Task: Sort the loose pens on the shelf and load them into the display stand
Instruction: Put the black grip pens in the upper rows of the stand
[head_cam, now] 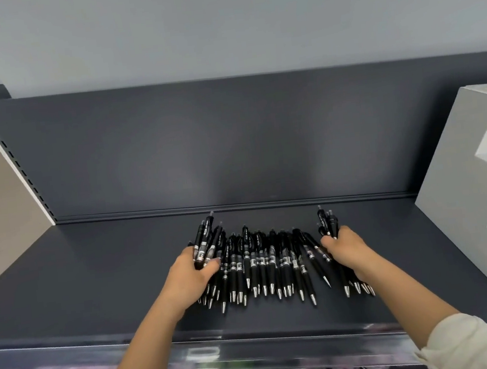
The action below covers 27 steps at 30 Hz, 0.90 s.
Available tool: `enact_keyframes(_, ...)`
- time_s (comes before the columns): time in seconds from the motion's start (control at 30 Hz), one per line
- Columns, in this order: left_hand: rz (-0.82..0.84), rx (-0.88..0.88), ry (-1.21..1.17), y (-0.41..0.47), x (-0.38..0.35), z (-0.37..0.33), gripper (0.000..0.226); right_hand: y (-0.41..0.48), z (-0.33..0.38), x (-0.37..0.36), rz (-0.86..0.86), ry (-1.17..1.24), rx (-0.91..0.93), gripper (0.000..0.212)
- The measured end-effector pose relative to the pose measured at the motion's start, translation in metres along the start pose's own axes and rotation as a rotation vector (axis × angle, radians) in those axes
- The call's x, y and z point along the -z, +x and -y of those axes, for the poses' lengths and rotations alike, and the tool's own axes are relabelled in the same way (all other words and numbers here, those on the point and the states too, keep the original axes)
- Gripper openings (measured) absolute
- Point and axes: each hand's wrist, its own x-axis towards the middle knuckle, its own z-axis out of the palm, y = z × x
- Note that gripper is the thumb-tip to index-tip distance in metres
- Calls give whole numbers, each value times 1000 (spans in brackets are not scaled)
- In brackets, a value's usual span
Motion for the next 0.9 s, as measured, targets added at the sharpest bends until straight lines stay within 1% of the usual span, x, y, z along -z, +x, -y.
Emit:
enact_keyframes(0.07,4,-28,16,-4,-5,-6,47,1,-1,4,-29,54,14,24)
enact_keyframes(0.1,3,-51,18,-7,-8,-12,48,1,-1,7,-47,104,25,21)
enact_keyframes(0.2,26,-95,-52,-16,-20,-31,32,-5,2,18,-46,358,47,12)
enact_keyframes(0.23,56,-91,-134,-20,-25,-39,24,-10,4,22,-23,472,29,8)
enact_keyframes(0.3,160,-33,-405,-28,-37,-56,14,-22,8,29,38,713,-25,7)
enact_keyframes(0.37,279,62,-682,-37,-52,-73,8,-36,10,34,96,904,-84,8)
enact_keyframes(0.4,330,104,-770,-41,-60,-79,8,-45,11,36,128,968,-102,8)
enact_keyframes(0.43,372,132,-817,-45,-68,-85,11,-52,11,37,156,1013,-107,9)
enact_keyframes(0.5,446,157,-829,-53,-84,-94,20,-65,9,38,198,1079,-106,14)
enact_keyframes(0.6,590,136,-770,-67,-105,-104,26,-81,3,43,229,1137,-95,23)
enact_keyframes(0.7,667,129,-707,-79,-122,-112,30,-89,-8,56,187,1079,-34,25)
enact_keyframes(0.9,649,10,-522,-114,-158,-141,26,-104,-38,89,135,790,34,19)
